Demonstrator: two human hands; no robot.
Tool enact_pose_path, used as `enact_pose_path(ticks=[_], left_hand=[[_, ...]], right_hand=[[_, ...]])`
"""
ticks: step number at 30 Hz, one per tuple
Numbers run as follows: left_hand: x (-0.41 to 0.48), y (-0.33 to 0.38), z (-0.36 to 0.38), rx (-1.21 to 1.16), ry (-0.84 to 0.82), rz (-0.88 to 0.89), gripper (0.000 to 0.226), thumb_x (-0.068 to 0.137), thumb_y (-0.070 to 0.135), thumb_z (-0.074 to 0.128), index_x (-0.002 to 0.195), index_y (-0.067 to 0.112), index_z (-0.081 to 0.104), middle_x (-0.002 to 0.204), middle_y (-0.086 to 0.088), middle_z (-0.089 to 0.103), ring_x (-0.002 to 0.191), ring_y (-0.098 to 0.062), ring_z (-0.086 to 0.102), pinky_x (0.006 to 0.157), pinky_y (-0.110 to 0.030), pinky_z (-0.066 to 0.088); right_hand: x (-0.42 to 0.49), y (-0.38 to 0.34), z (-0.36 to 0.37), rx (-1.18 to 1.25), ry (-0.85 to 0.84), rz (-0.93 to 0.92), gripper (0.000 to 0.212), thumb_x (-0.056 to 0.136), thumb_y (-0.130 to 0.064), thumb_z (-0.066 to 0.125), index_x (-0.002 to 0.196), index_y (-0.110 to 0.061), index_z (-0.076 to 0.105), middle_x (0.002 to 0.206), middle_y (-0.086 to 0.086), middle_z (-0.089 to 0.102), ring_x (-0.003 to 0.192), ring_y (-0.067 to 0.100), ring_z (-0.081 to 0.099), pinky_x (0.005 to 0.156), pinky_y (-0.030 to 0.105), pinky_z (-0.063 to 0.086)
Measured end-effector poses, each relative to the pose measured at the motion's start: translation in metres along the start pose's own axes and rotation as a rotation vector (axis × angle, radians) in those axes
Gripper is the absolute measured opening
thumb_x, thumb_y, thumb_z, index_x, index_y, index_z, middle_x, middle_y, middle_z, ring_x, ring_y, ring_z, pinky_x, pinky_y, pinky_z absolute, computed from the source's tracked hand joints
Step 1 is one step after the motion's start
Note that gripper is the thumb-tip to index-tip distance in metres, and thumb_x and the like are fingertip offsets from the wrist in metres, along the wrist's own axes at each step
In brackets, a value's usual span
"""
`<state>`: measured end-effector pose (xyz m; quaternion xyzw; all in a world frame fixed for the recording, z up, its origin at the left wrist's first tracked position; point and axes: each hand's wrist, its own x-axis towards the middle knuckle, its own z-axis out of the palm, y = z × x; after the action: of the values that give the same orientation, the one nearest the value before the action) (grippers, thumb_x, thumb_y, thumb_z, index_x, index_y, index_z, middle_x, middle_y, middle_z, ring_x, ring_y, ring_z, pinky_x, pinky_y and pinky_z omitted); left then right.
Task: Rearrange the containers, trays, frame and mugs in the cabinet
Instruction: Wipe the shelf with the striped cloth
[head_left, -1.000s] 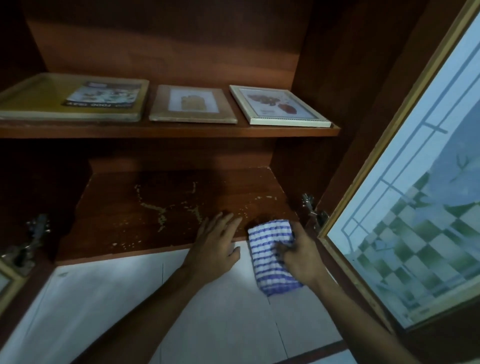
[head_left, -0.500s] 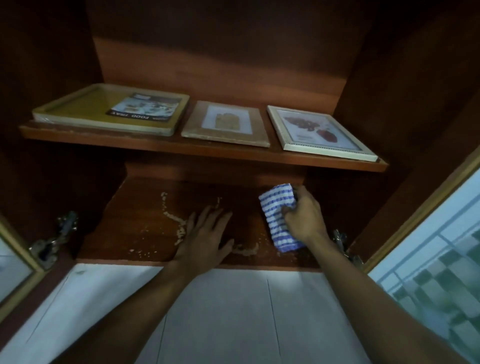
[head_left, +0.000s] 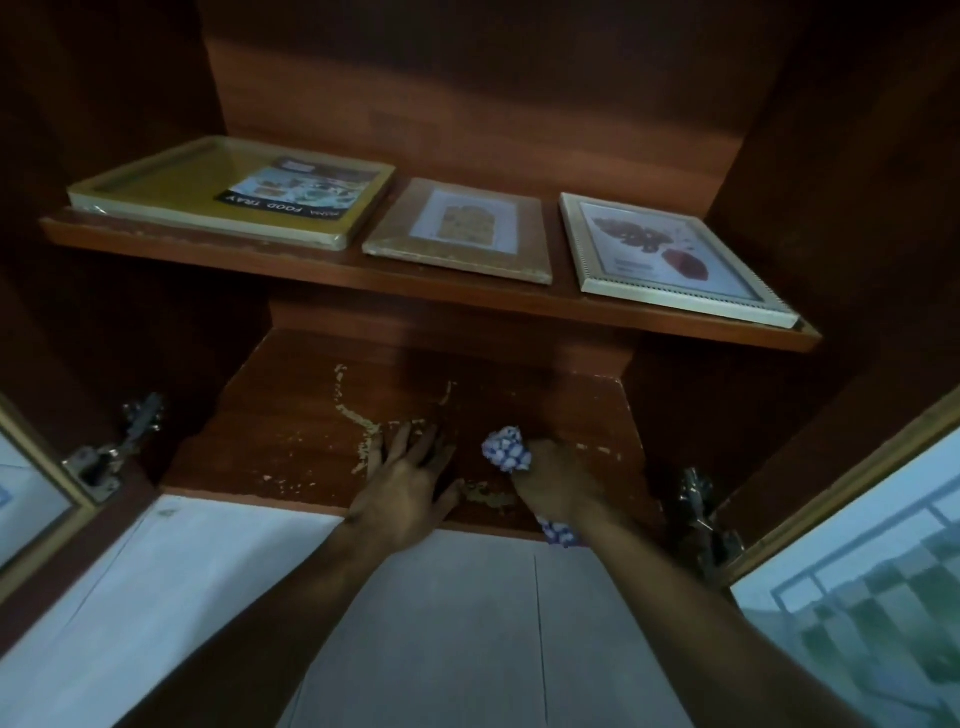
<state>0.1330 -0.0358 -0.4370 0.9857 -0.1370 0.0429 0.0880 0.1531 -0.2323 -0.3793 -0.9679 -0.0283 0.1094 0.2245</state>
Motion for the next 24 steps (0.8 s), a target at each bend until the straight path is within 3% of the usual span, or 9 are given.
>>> enact_pose_path(ticks=[2,7,10,13,16,18,20,22,24], left_hand=[[-0.002,-0.001,0.0,-0.003,-0.008,0.012,0.085,0.082,0.064,0.002,0.15,0.023,0.032,0.158,-0.006,0.025,0.146,-0.035,0.011,0.115,-0.06,0.006],[-0.005,0.001,-0.002,0.014,-0.066,-0.008,0.092,0.074,0.065,-0.013,0.153,0.028,0.018,0.162,0.0,0.01,0.148,-0.028,-0.003,0.118,-0.052,-0.004],[-0.006,0.001,-0.001,0.01,-0.077,-0.013,0.092,0.075,0.065,-0.013,0.153,0.027,0.018,0.162,0.0,0.008,0.148,-0.028,-0.004,0.118,-0.051,-0.006],[-0.005,-0.001,0.0,0.017,-0.092,-0.013,0.09,0.077,0.064,-0.011,0.153,0.027,0.019,0.162,-0.002,0.01,0.149,-0.029,-0.001,0.117,-0.052,-0.005],[-0.007,-0.002,0.001,0.021,-0.065,-0.007,0.079,0.086,0.061,0.005,0.148,0.023,0.036,0.156,-0.006,0.031,0.146,-0.033,0.018,0.116,-0.055,0.007],[-0.007,-0.003,0.002,0.028,-0.035,0.018,0.067,0.091,0.055,0.022,0.138,0.019,0.052,0.143,-0.009,0.05,0.136,-0.037,0.039,0.11,-0.058,0.025],[-0.007,-0.004,0.003,0.036,-0.01,0.031,0.059,0.091,0.052,0.03,0.129,0.017,0.061,0.133,-0.01,0.059,0.127,-0.037,0.05,0.104,-0.059,0.036],[-0.007,-0.003,0.005,0.042,-0.002,0.03,0.059,0.092,0.052,0.031,0.128,0.018,0.062,0.132,-0.01,0.06,0.126,-0.036,0.051,0.104,-0.058,0.036],[-0.007,-0.003,0.006,0.036,-0.015,0.019,0.066,0.092,0.056,0.021,0.138,0.02,0.052,0.143,-0.009,0.05,0.136,-0.036,0.04,0.112,-0.056,0.024]], right_hand=[[0.006,-0.001,-0.007,0.035,0.022,0.036,0.024,0.087,-0.012,0.052,0.104,-0.01,0.07,0.108,0.009,0.071,0.095,0.024,0.066,0.074,0.024,0.044],[0.015,0.014,-0.047,-0.06,0.294,0.209,0.038,0.082,-0.014,0.056,0.118,-0.012,0.064,0.125,0.016,0.06,0.111,0.036,0.061,0.091,0.036,0.05],[0.019,0.024,-0.04,-0.123,0.22,0.22,0.043,0.087,-0.014,0.057,0.129,-0.015,0.058,0.135,0.013,0.055,0.121,0.032,0.056,0.099,0.032,0.043],[0.026,0.017,-0.016,-0.142,0.159,0.085,0.051,0.088,-0.012,0.052,0.139,-0.019,0.051,0.144,0.002,0.051,0.133,0.023,0.045,0.108,0.024,0.03],[0.019,-0.021,0.004,-0.074,0.041,-0.003,0.038,0.091,0.0,0.048,0.127,-0.005,0.059,0.133,0.01,0.059,0.125,0.025,0.052,0.097,0.021,0.032],[0.019,-0.034,0.012,-0.051,-0.021,-0.049,0.028,0.091,-0.001,0.046,0.111,-0.004,0.066,0.119,0.015,0.066,0.112,0.028,0.06,0.076,0.021,0.037],[0.024,-0.03,0.003,0.033,0.042,0.001,0.025,0.089,-0.002,0.048,0.102,-0.004,0.069,0.109,0.016,0.07,0.104,0.029,0.065,0.067,0.021,0.037],[0.03,-0.018,-0.021,0.037,0.209,0.082,0.029,0.083,-0.003,0.05,0.105,-0.006,0.069,0.112,0.017,0.069,0.105,0.031,0.066,0.073,0.028,0.047],[0.038,-0.002,-0.047,-0.015,0.332,0.167,0.037,0.083,-0.007,0.053,0.118,-0.013,0.065,0.125,0.013,0.061,0.111,0.031,0.063,0.082,0.03,0.049]])
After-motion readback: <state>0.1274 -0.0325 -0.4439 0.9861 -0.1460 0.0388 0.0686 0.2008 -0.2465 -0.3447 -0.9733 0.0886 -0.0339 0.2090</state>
